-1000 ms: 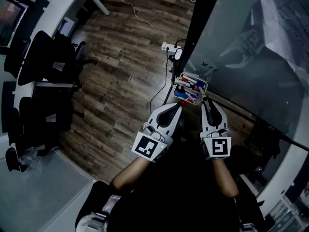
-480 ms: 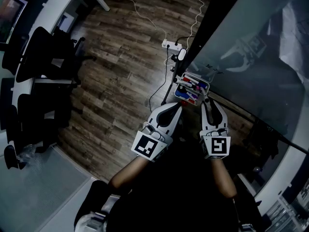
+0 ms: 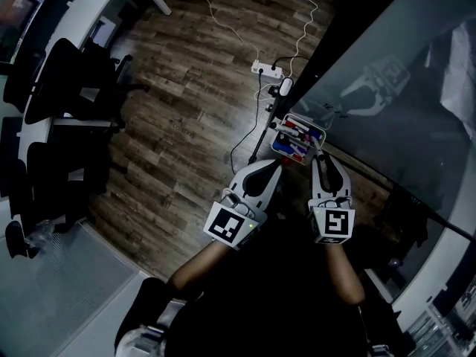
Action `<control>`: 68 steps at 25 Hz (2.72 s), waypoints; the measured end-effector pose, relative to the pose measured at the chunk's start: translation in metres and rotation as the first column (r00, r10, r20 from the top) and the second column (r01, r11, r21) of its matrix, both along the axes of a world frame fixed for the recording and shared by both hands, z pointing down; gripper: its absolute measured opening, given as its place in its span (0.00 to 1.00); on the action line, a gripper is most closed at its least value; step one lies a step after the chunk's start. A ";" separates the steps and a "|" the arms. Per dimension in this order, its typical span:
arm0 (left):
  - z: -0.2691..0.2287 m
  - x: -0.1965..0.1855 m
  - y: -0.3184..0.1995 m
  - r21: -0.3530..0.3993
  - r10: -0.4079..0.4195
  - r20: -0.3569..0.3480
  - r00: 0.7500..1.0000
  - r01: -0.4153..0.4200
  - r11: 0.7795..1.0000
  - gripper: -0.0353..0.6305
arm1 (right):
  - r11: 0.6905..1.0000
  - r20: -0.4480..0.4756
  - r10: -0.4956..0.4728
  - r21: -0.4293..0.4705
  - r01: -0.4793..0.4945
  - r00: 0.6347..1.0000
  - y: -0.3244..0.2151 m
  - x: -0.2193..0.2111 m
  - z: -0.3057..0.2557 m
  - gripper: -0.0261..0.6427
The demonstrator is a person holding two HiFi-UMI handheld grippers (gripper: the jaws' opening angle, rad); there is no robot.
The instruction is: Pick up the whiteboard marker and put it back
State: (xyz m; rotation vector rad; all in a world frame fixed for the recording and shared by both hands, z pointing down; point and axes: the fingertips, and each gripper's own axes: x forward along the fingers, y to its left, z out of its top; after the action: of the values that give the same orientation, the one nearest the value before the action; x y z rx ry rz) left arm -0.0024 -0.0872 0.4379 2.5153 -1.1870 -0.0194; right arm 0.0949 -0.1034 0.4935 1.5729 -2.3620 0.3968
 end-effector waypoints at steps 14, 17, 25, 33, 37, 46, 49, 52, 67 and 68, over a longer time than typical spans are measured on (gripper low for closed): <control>-0.005 -0.008 -0.003 0.011 -0.027 -0.026 0.999 0.028 1.000 0.07 | 0.999 -0.014 0.017 0.031 -0.016 1.000 -0.004 -0.001 -0.005 0.17; -0.006 -0.006 -0.001 0.007 -0.025 -0.044 0.999 0.025 1.000 0.07 | 0.999 -0.023 0.012 0.033 -0.012 1.000 -0.005 -0.001 -0.006 0.17; -0.008 -0.007 -0.002 0.029 -0.022 -0.045 0.999 0.023 0.999 0.07 | 0.999 -0.019 0.016 0.040 -0.015 1.000 -0.004 -0.001 -0.008 0.16; -0.009 -0.006 0.001 0.025 -0.013 -0.044 0.999 0.014 1.000 0.07 | 0.998 -0.017 0.017 0.053 -0.016 1.000 -0.001 -0.001 -0.010 0.16; -0.011 -0.004 0.005 0.031 -0.009 -0.047 0.999 0.010 0.999 0.07 | 0.998 -0.019 0.016 0.059 -0.015 1.000 0.001 -0.001 -0.012 0.16; -0.019 -0.010 0.010 0.064 -0.021 -0.037 0.999 0.024 0.998 0.07 | 0.996 -0.017 0.016 0.086 -0.014 1.000 0.004 -0.004 -0.017 0.16; -0.020 -0.011 0.014 0.064 -0.021 -0.034 0.999 0.023 0.998 0.07 | 0.996 -0.016 0.015 0.093 -0.014 1.000 0.005 -0.005 -0.020 0.16; -0.021 -0.013 0.016 0.066 -0.029 -0.018 0.999 0.030 0.997 0.07 | 0.995 -0.018 0.012 0.100 -0.010 1.000 0.007 -0.005 -0.023 0.16; -0.024 -0.011 0.031 0.106 -0.018 -0.030 0.999 0.021 0.994 0.07 | 0.990 -0.008 0.019 0.140 -0.017 1.000 0.020 -0.001 -0.037 0.16; -0.025 -0.010 0.032 0.108 -0.018 -0.031 0.999 0.021 0.994 0.07 | 0.989 -0.010 0.019 0.144 -0.017 1.000 0.021 0.000 -0.039 0.16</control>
State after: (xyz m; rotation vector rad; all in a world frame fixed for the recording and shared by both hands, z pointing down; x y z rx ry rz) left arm -0.0122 -0.0557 0.4127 2.5863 -1.2296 -0.1296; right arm 0.0949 -0.0826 0.4549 1.6550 -2.4170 0.2244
